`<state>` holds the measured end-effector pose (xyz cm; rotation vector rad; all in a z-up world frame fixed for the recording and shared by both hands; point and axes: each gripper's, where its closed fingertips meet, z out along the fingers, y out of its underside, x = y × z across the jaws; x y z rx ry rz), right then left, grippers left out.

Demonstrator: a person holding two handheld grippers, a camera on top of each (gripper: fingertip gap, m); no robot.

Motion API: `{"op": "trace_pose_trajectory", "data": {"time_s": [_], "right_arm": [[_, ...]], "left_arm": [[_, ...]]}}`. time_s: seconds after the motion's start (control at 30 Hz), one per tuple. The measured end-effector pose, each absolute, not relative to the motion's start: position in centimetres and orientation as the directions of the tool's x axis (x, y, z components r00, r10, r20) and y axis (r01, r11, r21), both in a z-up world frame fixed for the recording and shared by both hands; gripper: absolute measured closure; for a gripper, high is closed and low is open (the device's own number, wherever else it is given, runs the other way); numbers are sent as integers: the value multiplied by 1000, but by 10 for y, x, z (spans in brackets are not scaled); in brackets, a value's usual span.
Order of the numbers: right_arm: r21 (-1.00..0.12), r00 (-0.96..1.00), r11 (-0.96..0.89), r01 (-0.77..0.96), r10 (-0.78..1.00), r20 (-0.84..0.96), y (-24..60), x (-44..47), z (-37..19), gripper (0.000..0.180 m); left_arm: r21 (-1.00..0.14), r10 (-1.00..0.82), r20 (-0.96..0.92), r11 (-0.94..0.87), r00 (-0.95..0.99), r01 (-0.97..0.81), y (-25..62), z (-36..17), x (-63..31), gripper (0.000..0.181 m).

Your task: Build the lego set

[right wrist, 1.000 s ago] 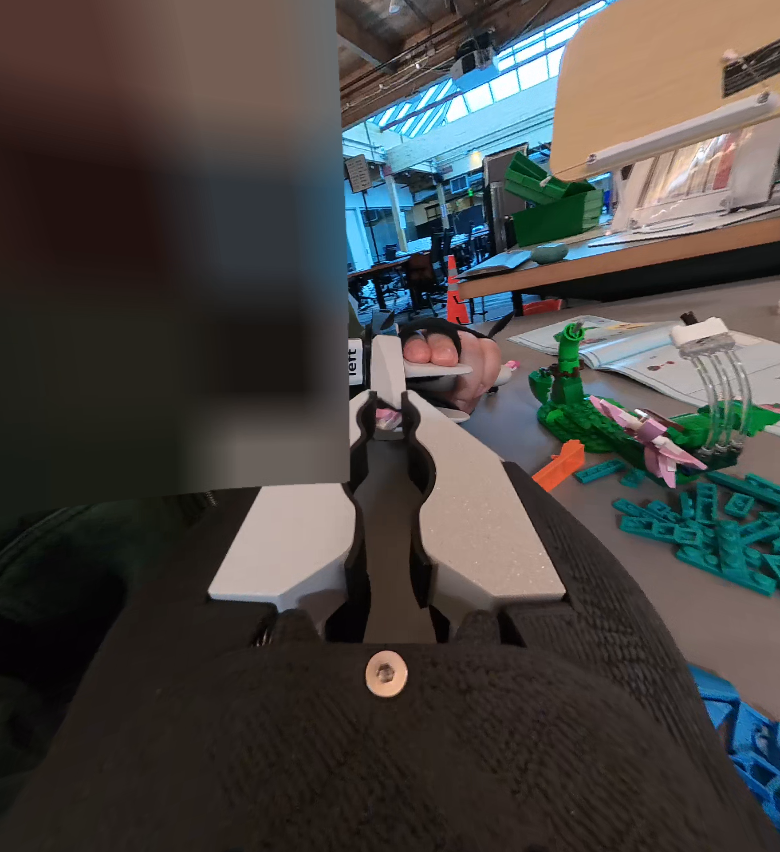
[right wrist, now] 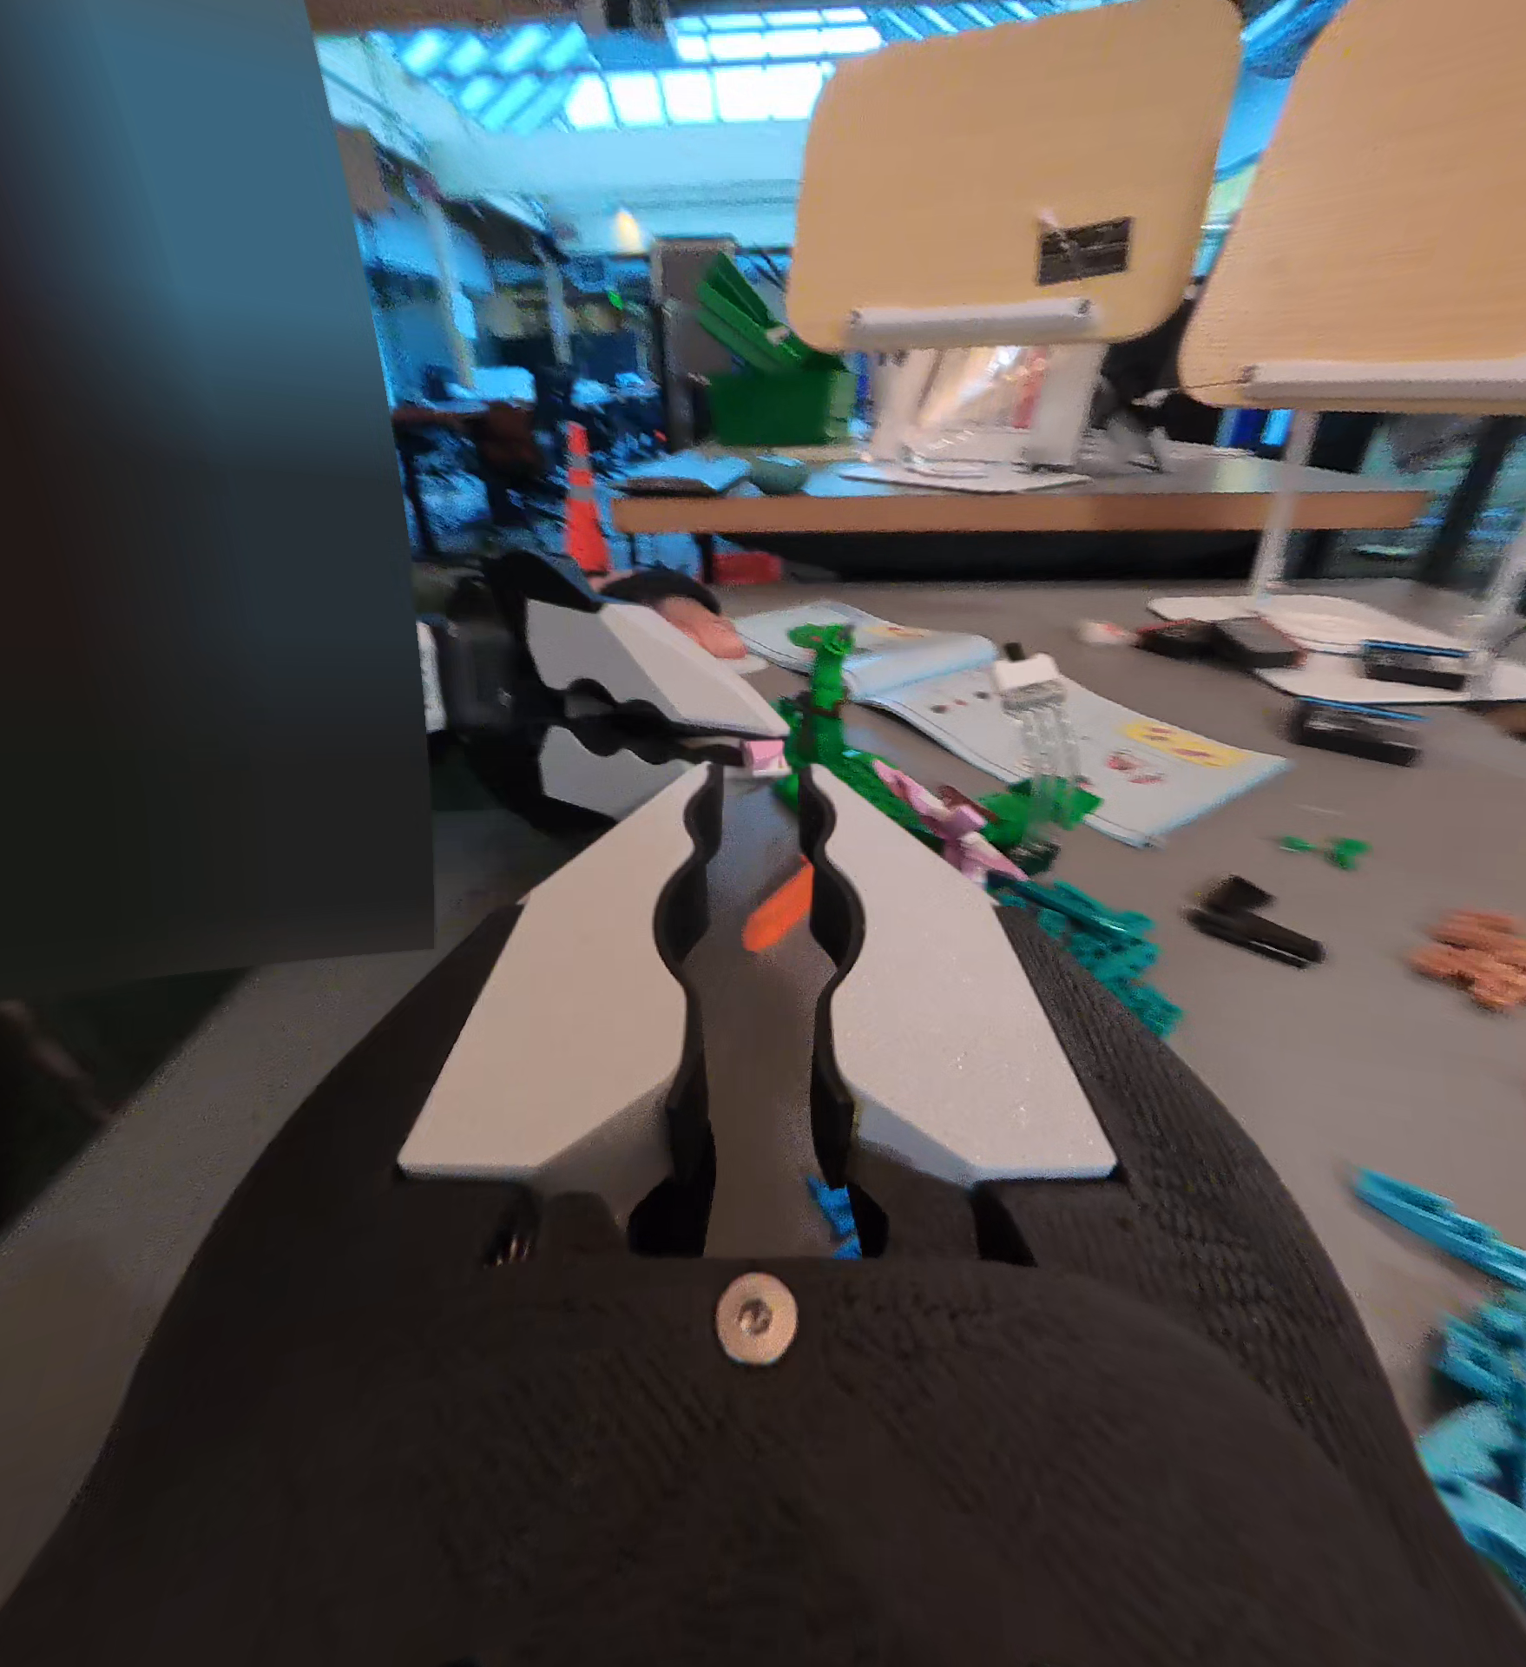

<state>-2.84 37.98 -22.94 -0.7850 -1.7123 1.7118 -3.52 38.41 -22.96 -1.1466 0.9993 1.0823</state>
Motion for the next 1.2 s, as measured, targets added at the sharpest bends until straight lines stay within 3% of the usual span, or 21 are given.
{"op": "trace_pose_trajectory", "data": {"time_s": [0.03, 0.17, 0.77, 1.2], "right_arm": [[-1000, -636, 31, -7, 771, 28, 381, -30, -230, 167], [-995, -578, 86, -41, 810, 94, 384, -35, -229, 172], [-989, -521, 133, -57, 842, 143, 381, -44, -229, 172], [-983, -306, 181, -29, 935, 181, 386, -64, -230, 173]], "left_arm": [[-173, 132, -975, 61, 180, -983, 385, -231, -38, 179], [-132, 121, -983, 36, 136, -991, 388, -235, -39, 179], [-144, 134, -981, -9, 142, -989, 389, -233, -47, 178], [-155, 136, -982, -154, 134, -976, 394, -233, -69, 179]]}}
